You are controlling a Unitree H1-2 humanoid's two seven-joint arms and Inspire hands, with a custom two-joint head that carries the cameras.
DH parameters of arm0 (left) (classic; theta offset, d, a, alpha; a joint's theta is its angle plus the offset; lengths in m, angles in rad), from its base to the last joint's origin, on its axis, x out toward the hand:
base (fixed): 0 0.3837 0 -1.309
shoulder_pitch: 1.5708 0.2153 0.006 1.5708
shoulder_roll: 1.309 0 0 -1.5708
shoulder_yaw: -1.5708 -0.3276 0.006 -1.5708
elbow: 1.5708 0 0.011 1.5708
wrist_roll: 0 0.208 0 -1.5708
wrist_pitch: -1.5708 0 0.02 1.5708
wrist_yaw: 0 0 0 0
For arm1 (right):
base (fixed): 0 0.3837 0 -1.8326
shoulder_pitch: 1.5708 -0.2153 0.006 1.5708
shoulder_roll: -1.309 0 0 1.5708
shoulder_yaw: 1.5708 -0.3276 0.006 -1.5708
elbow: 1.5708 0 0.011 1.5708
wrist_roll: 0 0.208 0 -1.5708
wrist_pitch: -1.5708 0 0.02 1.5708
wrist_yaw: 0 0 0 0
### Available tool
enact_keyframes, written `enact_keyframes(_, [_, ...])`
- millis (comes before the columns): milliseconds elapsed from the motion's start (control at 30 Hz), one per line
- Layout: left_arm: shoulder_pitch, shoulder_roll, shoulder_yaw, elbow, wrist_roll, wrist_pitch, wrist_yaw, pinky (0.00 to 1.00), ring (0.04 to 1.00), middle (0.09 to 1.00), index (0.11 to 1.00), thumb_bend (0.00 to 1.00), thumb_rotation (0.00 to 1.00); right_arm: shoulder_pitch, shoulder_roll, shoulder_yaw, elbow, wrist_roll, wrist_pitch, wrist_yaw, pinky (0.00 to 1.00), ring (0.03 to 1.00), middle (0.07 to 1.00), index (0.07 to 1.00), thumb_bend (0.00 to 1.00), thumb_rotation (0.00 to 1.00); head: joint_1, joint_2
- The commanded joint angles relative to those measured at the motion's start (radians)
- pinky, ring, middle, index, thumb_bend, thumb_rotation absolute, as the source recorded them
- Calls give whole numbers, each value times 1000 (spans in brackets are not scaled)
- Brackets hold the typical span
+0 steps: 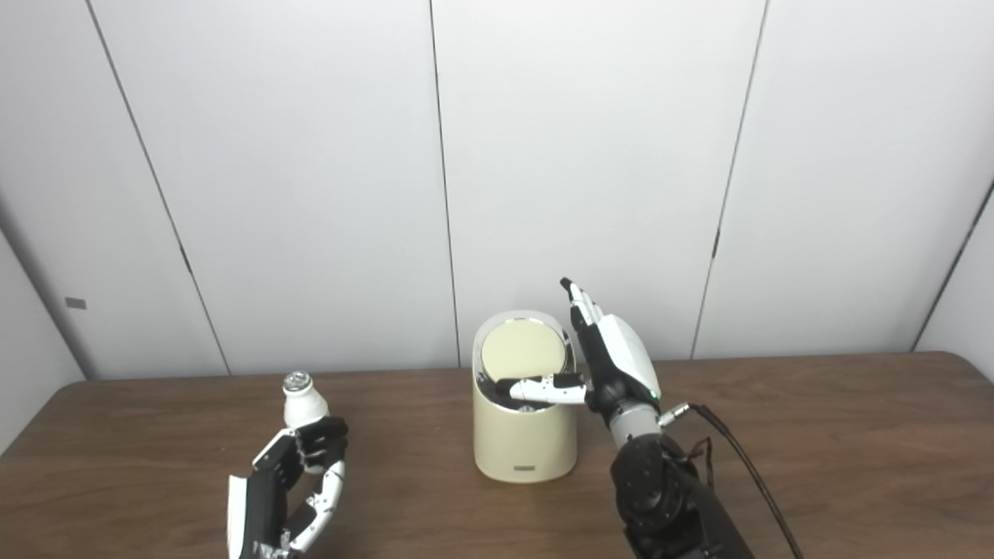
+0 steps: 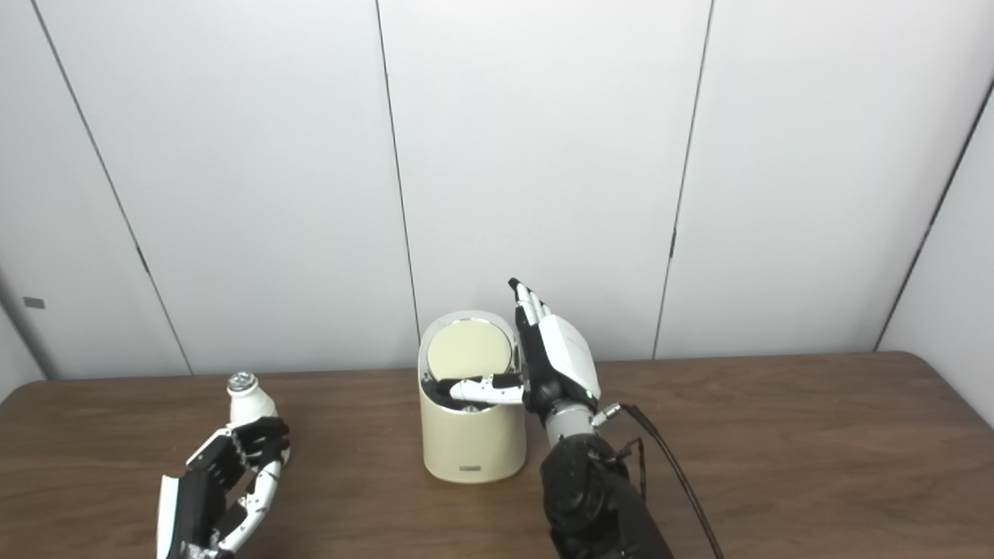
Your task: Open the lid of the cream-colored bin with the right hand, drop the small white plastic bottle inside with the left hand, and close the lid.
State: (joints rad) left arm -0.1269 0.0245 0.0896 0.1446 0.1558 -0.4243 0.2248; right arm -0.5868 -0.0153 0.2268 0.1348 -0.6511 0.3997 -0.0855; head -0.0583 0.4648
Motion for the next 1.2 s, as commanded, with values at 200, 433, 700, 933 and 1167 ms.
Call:
enact_keyframes(200, [34, -4, -5, 55, 18, -7, 7, 540, 608, 633, 618, 254, 158, -75, -11, -7, 39, -6, -31, -53, 1000, 1000, 1000, 1000, 912, 497, -1, 2])
enact_keyframes(433, [34, -4, -5, 53, 8, -5, 1, 546, 612, 636, 620, 249, 143, -86, -25, -8, 71, -5, -28, -61, 988, 1000, 1000, 1000, 869, 520, -3, 2])
enact_keyframes(700, [32, 0, -4, 58, 9, -8, 1, 544, 617, 639, 622, 247, 152, -99, -37, -12, 86, -12, -13, -73, 974, 1000, 1000, 1000, 819, 609, -6, 1])
enact_keyframes(933, [29, -2, -3, 64, 11, -15, 5, 540, 609, 633, 617, 248, 149, -109, -43, -12, 86, -10, -6, -72, 960, 1000, 1000, 1000, 806, 620, -8, 2])
enact_keyframes(1167, [29, -4, -4, 63, 8, -9, 4, 547, 612, 634, 621, 253, 143, -121, -46, -12, 87, -18, 5, -73, 942, 989, 999, 1000, 831, 551, -8, 2])
